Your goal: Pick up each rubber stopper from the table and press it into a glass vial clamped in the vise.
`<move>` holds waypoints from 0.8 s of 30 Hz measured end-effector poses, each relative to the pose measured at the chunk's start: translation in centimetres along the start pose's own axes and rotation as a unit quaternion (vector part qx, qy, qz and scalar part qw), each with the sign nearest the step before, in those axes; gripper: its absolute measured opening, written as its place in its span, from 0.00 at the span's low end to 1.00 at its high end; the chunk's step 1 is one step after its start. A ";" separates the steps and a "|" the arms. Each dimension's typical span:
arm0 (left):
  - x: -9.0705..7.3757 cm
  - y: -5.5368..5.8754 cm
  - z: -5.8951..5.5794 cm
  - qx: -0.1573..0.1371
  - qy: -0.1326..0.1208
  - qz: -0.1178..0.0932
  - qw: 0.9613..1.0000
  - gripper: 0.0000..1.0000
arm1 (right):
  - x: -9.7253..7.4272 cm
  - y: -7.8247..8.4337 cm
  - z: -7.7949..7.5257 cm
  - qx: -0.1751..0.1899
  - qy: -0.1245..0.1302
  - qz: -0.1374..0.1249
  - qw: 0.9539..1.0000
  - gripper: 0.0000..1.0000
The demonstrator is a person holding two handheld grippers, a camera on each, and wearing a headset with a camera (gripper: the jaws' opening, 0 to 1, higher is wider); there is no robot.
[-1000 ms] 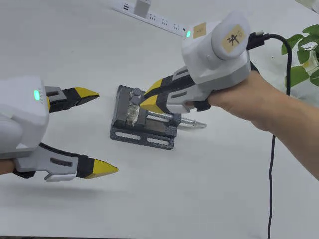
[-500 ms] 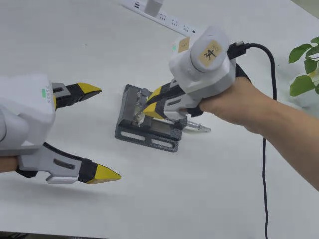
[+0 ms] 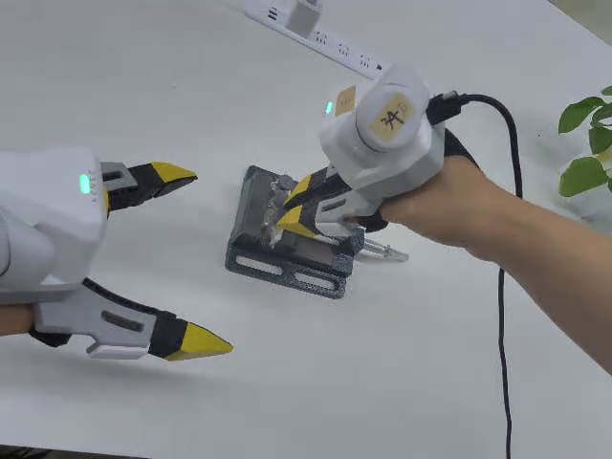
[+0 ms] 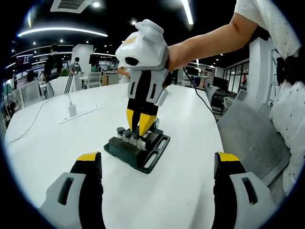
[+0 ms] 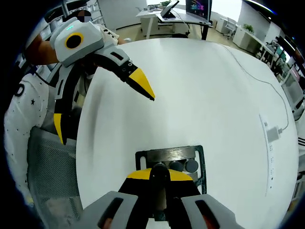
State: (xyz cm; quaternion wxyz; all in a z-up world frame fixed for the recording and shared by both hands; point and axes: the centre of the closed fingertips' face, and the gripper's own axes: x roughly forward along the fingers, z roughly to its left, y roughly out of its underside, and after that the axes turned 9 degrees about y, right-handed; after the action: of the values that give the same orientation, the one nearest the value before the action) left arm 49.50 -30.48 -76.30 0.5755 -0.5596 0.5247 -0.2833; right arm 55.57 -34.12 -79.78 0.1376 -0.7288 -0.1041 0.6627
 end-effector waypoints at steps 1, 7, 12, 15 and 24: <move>0.0 0.0 0.0 0.000 0.000 -0.001 1.000 0.98 | 0.0 0.1 -0.1 -0.002 0.000 0.002 1.000 0.06; 0.1 0.0 -0.1 -0.001 0.001 -0.003 1.000 0.98 | 0.0 0.4 -0.2 -0.010 0.000 0.007 1.000 0.06; 0.1 0.0 -0.1 -0.003 0.000 -0.006 1.000 0.98 | 0.0 0.5 -0.2 -0.016 -0.003 0.009 1.000 0.06; 0.1 0.1 -0.1 -0.004 0.000 -0.007 1.000 0.97 | 0.1 0.6 -0.3 -0.017 -0.003 0.010 1.000 0.06; 0.1 0.2 0.0 -0.007 0.000 -0.009 1.000 0.96 | 0.4 0.6 -0.3 -0.037 -0.002 0.017 0.999 0.05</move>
State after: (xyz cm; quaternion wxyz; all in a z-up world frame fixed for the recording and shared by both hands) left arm 49.48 -30.57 -76.47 0.5691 -0.5687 0.5215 -0.2843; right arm 55.91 -34.61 -80.38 0.0990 -0.7336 -0.1162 0.6623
